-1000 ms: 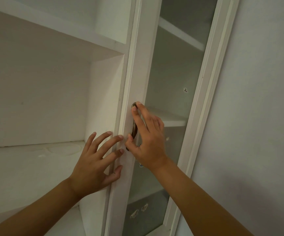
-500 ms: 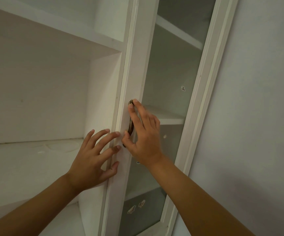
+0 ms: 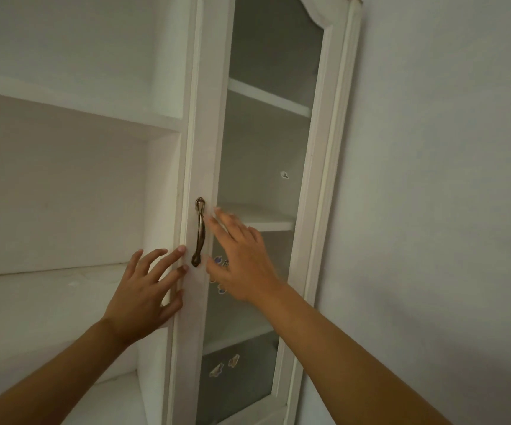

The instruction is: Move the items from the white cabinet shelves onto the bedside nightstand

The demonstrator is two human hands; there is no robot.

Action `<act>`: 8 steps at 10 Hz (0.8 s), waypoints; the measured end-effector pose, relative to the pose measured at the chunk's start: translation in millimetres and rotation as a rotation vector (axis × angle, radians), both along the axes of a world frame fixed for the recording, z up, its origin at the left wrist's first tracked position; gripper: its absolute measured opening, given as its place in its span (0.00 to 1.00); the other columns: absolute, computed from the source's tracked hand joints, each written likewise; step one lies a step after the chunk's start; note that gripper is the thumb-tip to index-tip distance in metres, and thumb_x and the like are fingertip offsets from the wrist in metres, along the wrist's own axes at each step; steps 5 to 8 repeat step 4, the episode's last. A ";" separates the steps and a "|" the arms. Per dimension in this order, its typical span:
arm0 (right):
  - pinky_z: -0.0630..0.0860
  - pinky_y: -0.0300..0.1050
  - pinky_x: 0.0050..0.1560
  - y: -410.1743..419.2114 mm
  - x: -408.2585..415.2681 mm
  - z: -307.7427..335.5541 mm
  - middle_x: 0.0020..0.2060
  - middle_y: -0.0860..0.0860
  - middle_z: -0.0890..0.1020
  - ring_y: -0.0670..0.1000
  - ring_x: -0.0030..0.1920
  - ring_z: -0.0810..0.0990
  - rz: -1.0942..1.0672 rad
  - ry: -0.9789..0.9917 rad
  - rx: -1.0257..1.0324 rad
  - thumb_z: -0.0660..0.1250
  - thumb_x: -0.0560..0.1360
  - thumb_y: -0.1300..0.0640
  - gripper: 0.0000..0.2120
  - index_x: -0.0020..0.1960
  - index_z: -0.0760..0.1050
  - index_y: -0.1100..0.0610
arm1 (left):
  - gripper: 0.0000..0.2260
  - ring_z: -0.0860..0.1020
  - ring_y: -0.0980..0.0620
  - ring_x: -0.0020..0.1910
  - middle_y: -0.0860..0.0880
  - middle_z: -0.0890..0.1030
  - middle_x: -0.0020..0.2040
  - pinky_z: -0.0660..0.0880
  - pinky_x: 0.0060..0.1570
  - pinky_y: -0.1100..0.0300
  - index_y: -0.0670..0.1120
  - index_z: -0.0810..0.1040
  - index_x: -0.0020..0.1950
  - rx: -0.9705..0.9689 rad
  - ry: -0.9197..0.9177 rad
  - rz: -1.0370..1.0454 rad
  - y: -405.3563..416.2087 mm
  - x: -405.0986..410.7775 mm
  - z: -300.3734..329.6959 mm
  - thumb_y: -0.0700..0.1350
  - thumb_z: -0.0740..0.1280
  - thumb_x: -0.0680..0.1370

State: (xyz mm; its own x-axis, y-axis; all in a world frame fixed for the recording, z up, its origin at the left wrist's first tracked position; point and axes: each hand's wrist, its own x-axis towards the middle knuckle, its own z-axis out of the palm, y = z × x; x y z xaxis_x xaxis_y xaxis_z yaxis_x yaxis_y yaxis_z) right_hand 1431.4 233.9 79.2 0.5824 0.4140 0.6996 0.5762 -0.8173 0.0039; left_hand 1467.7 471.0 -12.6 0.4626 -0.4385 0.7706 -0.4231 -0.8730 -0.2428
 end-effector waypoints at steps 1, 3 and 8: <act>0.47 0.57 0.82 -18.0 -15.2 -12.8 0.85 0.44 0.48 0.47 0.84 0.44 -0.019 0.064 0.044 0.59 0.84 0.42 0.34 0.85 0.51 0.48 | 0.29 0.72 0.38 0.73 0.47 0.71 0.79 0.64 0.75 0.31 0.51 0.81 0.69 -0.009 0.112 0.107 -6.4 -21.5 9.2 0.66 0.52 0.82; 0.46 0.54 0.82 -47.4 -46.0 -21.9 0.85 0.41 0.48 0.45 0.84 0.43 0.025 0.124 0.162 0.60 0.84 0.43 0.33 0.85 0.52 0.46 | 0.26 0.69 0.44 0.76 0.53 0.68 0.80 0.66 0.75 0.36 0.56 0.75 0.73 -0.130 0.218 0.095 -15.8 -69.0 29.9 0.64 0.55 0.80; 0.46 0.52 0.82 -56.5 -56.7 -22.6 0.85 0.41 0.49 0.46 0.84 0.45 0.050 0.100 0.233 0.60 0.84 0.44 0.32 0.85 0.54 0.47 | 0.26 0.68 0.45 0.77 0.53 0.69 0.80 0.67 0.75 0.41 0.54 0.73 0.74 -0.247 0.197 0.088 -21.4 -90.7 35.2 0.62 0.56 0.80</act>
